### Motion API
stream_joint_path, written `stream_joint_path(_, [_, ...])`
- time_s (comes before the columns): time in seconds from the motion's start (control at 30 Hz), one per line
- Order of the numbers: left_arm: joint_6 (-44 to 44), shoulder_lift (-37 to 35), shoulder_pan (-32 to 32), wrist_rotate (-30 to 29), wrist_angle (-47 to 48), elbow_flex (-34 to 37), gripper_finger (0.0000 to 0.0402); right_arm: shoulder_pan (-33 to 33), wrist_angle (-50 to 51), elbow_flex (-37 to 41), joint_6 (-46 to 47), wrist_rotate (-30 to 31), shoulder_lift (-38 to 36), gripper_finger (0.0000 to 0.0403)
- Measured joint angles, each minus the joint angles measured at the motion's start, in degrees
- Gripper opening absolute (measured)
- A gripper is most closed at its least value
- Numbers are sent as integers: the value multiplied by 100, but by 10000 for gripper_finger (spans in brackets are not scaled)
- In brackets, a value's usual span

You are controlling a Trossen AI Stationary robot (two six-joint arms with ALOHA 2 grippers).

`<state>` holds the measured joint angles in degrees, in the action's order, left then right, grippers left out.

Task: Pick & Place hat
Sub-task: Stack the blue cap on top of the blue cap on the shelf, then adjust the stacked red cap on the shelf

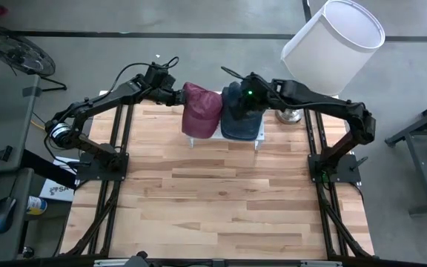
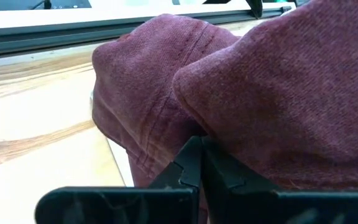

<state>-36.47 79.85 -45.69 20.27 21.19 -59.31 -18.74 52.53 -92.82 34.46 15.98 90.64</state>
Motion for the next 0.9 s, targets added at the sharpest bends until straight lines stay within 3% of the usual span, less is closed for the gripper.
stream_joint_path(0.27, [-1,1,0,-15,-2,2,0,76,-13,0,-294,80,-396,186])
stream_joint_path(0.47, [3,2,0,-43,-2,2,0,94,-150,0,-501,-100,-434,188])
stream_joint_path(0.63, [0,2,0,-51,-2,2,0,260,-936,-2,-1063,-456,-414,188])
stream_joint_path(0.9, [3,2,0,-31,-3,4,0,471,-1144,-4,-1410,-255,-360,188])
